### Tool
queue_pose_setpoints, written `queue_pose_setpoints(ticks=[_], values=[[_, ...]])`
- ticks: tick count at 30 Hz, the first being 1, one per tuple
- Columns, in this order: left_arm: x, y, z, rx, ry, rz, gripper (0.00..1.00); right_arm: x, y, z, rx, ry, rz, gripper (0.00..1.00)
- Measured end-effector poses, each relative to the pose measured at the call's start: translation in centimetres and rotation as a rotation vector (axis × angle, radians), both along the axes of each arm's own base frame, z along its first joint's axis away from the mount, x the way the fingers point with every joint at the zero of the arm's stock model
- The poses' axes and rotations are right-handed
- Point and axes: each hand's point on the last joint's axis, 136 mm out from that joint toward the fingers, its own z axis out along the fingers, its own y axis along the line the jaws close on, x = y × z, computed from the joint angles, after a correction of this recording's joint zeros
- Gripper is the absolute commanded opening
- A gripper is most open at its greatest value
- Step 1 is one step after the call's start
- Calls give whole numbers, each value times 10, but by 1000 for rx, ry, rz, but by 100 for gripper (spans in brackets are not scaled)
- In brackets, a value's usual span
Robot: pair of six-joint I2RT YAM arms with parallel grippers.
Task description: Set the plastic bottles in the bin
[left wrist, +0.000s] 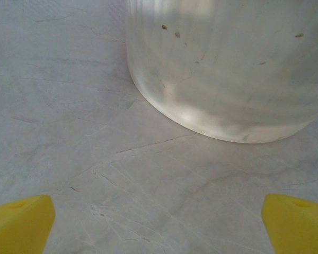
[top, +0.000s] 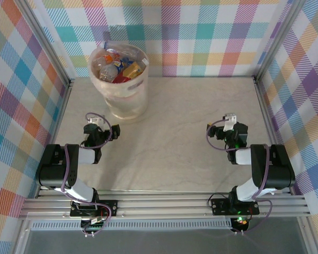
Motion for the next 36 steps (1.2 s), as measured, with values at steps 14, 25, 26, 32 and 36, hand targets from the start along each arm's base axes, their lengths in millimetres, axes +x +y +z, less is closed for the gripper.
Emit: queue_pose_setpoints(ticks=[14, 25, 26, 32, 36], values=[[0, -2, 0, 2, 0, -5, 100, 5, -1, 2, 17, 15, 5, 100], [0, -2, 0, 4, 0, -5, 100, 5, -1, 2, 18, 16, 5, 100], [0, -2, 0, 4, 0, -5, 100, 5, -1, 2, 18, 16, 5, 100], [0, -2, 0, 4, -1, -5, 100, 5, -1, 2, 18, 16, 5, 100], [0, -2, 0, 4, -1, -5, 100, 5, -1, 2, 18, 16, 5, 100]])
